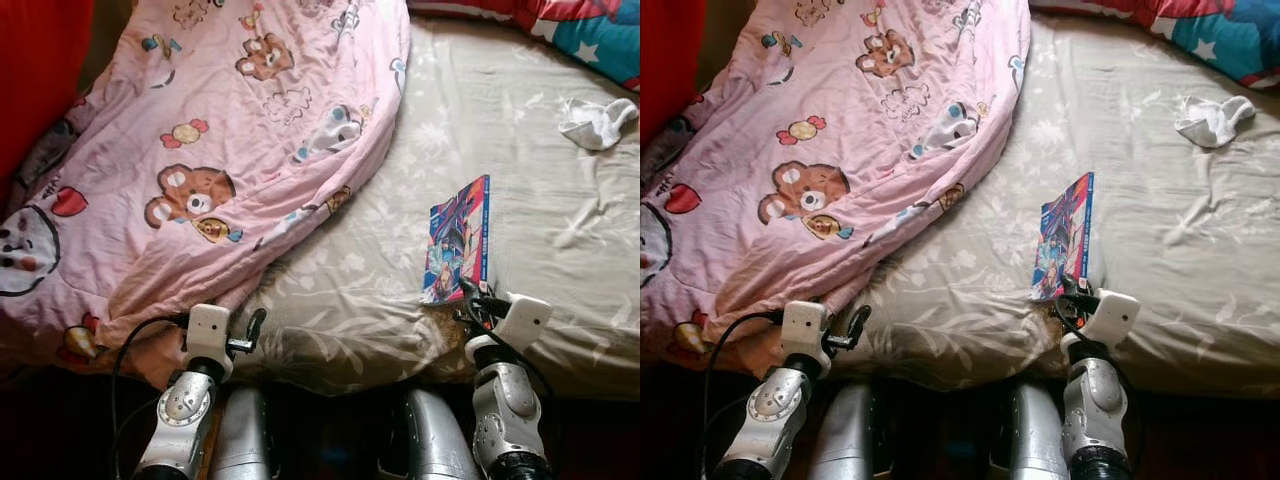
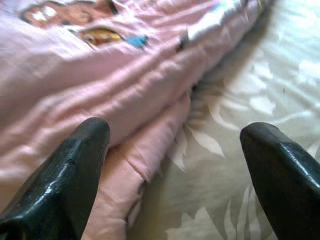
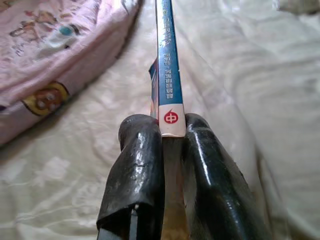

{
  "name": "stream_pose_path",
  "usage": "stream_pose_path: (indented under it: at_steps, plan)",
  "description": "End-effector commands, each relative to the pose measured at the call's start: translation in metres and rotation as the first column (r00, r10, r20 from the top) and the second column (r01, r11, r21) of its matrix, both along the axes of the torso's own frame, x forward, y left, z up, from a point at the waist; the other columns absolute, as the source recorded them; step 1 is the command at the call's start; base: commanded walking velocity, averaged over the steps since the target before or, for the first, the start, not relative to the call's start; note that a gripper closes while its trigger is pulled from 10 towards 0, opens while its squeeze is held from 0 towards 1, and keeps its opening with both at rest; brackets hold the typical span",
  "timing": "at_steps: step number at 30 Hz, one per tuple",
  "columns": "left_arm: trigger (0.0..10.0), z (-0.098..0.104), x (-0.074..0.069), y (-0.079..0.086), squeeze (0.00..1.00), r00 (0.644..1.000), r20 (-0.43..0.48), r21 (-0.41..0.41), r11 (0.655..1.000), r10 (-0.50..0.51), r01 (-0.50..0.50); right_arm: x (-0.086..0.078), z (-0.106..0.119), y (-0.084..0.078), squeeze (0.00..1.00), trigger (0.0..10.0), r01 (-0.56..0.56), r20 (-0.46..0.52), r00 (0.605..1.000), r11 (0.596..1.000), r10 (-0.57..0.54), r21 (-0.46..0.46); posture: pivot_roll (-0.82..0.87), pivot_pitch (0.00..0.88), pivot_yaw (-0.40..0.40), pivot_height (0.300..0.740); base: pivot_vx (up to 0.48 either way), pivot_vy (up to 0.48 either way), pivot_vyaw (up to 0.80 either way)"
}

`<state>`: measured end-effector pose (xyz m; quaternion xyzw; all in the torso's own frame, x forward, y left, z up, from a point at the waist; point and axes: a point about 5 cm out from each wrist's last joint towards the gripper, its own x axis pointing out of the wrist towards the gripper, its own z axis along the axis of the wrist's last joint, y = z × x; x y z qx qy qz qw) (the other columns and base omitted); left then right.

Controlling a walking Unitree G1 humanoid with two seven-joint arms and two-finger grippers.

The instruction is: Clean up the room

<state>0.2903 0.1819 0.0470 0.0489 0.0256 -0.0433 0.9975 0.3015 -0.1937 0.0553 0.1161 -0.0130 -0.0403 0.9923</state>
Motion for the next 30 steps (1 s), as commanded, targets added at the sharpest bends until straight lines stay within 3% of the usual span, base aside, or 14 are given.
stream_pose_path:
  at_steps: [1, 9, 16, 30]
  plan:
    - [10.0, -0.009, -0.006, 0.008, 0.0, 0.999, -0.038, -0.012, 0.999, 0.036, -0.037, -0.001, 0.005, -0.002, 0.0, 10.0, 0.011, 0.041, 0.999, 1.0, -0.01, -0.027, 0.14, 0.165, -0.013, 0.685, 0.0, 0.0, 0.0]
    - [10.0, -0.023, -0.01, 0.018, 0.0, 0.99, -0.107, -0.034, 0.995, 0.087, -0.091, -0.002, -0.003, 0.003, 0.0, 10.0, -0.006, -0.008, 1.0, 1.0, 0.006, -0.021, 0.13, 0.153, -0.013, 0.74, 0.0, 0.0, 0.0]
    - [10.0, -0.029, -0.011, 0.026, 0.0, 0.982, -0.144, -0.046, 0.99, 0.123, -0.131, -0.009, -0.014, 0.007, 0.0, 10.0, -0.007, -0.058, 0.998, 1.0, 0.006, -0.024, 0.12, 0.149, -0.015, 0.74, 0.0, 0.0, 0.0]
    - [10.0, -0.028, -0.004, 0.016, 0.0, 0.983, -0.137, -0.073, 0.989, 0.121, -0.132, -0.005, -0.01, -0.003, 0.0, 10.0, 0.026, -0.053, 0.998, 0.999, -0.028, -0.04, 0.09, 0.115, -0.05, 0.74, 0.0, 0.0, 0.0]
